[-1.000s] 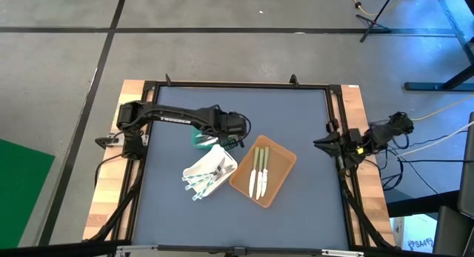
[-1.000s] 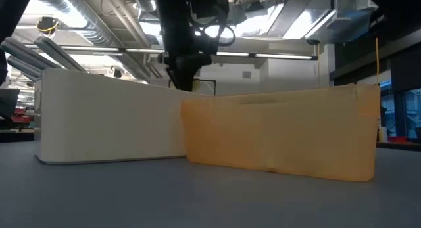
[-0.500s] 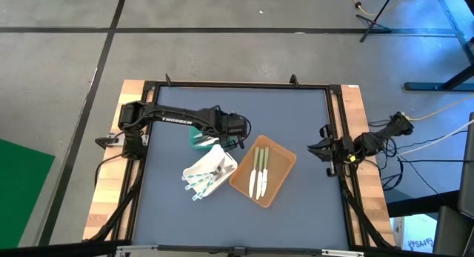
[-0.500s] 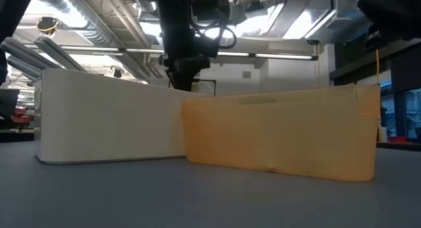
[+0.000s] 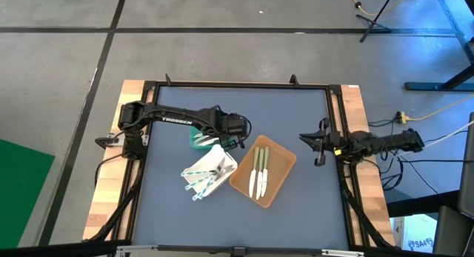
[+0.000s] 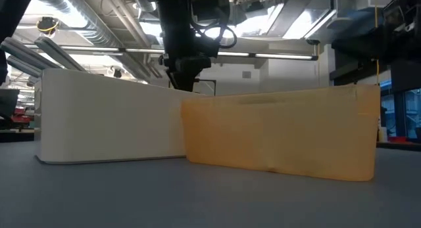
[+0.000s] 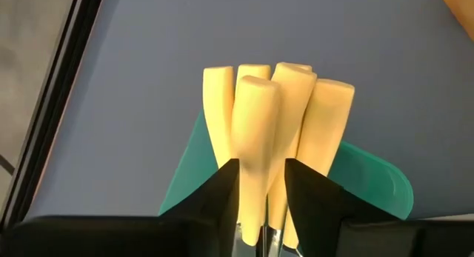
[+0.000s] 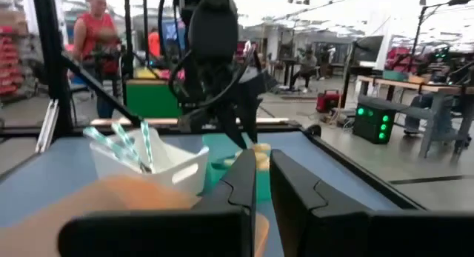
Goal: Sort silverware by color (type)
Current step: Return to Home Position
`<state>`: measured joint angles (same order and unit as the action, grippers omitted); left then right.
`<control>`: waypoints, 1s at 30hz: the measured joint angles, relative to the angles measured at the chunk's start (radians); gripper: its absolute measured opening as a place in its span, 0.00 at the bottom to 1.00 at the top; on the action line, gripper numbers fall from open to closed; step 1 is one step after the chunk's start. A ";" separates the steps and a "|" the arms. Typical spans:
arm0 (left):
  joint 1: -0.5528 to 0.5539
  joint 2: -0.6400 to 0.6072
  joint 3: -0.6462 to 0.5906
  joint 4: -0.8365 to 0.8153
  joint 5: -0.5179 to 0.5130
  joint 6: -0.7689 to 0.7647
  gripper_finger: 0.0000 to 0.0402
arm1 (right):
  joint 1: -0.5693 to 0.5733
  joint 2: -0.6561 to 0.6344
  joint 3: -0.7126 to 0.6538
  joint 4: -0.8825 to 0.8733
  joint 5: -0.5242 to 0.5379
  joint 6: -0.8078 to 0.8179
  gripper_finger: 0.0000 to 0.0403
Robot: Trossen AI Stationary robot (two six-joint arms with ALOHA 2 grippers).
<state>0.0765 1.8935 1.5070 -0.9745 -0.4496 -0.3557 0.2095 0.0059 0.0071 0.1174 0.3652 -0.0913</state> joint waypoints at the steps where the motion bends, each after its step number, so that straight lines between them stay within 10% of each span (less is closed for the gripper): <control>1: 0.000 0.000 0.000 0.000 0.000 0.000 0.26 | -0.011 0.000 0.000 -0.010 -0.015 0.000 0.08; 20: -0.059 -0.096 0.225 -0.114 -0.001 0.105 0.29 | -0.096 0.000 0.000 -0.054 -0.076 -0.049 0.08; 30: -0.110 -0.363 0.280 -0.146 0.001 0.247 0.29 | -0.134 -0.001 0.001 -0.061 -0.113 -0.045 0.08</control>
<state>-0.0337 1.5304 1.7869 -1.1203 -0.4488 -0.1086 0.0760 0.0048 0.0082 0.0561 0.2521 -0.1365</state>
